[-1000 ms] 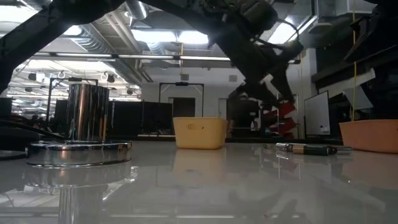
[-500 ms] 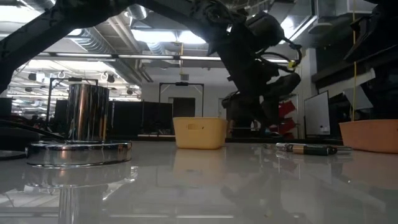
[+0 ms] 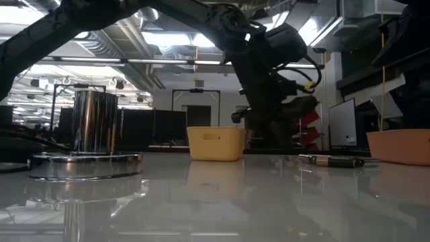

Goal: Sort batteries
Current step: Put the black battery into the yellow bin

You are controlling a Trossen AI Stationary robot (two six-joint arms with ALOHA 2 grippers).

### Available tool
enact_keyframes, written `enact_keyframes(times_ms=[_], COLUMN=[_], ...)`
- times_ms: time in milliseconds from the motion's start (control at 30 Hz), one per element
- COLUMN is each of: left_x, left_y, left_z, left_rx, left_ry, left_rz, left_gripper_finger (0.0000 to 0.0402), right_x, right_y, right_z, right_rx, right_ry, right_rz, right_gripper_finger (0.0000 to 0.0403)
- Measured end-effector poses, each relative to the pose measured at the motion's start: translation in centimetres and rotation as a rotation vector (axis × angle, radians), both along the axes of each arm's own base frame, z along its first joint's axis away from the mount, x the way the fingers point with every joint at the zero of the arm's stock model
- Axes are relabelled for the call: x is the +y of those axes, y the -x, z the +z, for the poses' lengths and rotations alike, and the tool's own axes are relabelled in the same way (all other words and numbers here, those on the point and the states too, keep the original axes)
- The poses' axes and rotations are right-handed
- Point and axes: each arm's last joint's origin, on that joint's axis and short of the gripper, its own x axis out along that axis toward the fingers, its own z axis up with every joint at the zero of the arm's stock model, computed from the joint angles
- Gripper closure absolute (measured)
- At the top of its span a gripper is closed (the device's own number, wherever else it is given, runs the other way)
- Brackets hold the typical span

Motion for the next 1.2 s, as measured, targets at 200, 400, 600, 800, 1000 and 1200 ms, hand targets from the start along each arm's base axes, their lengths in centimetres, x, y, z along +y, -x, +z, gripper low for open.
enact_keyframes(times_ms=[200,400,600,800,1000,1200], left_x=[0.0,0.0,0.0,0.1,0.2,0.2], left_y=[0.7,1.1,0.7,-0.2,-1.0,-0.8], left_z=[-0.4,-0.6,0.4,2.0,2.2,1.6], left_rx=[0.083,0.135,0.109,0.007,-0.102,-0.11], left_ry=[0.001,-0.001,-0.012,-0.031,-0.034,0.006], left_rz=[-0.007,-0.016,-0.009,-0.003,0.01,0.072], left_gripper_finger=[0.0282,0.0282,0.0282,0.0282,0.0282,0.0283], right_x=[0.0,0.0,0.0,0.0,0.0,0.0], right_y=[0.0,0.0,0.0,0.0,0.0,0.0], right_z=[0.0,0.0,0.0,0.0,0.0,0.0], right_rx=[0.0,0.001,0.001,0.001,0.001,0.0], right_ry=[0.0,0.001,0.001,0.001,0.001,0.0], right_rz=[0.0,0.0,0.0,0.0,0.0,0.0], right_gripper_finger=[0.0402,0.0402,0.0402,0.0402,0.0402,0.0402])
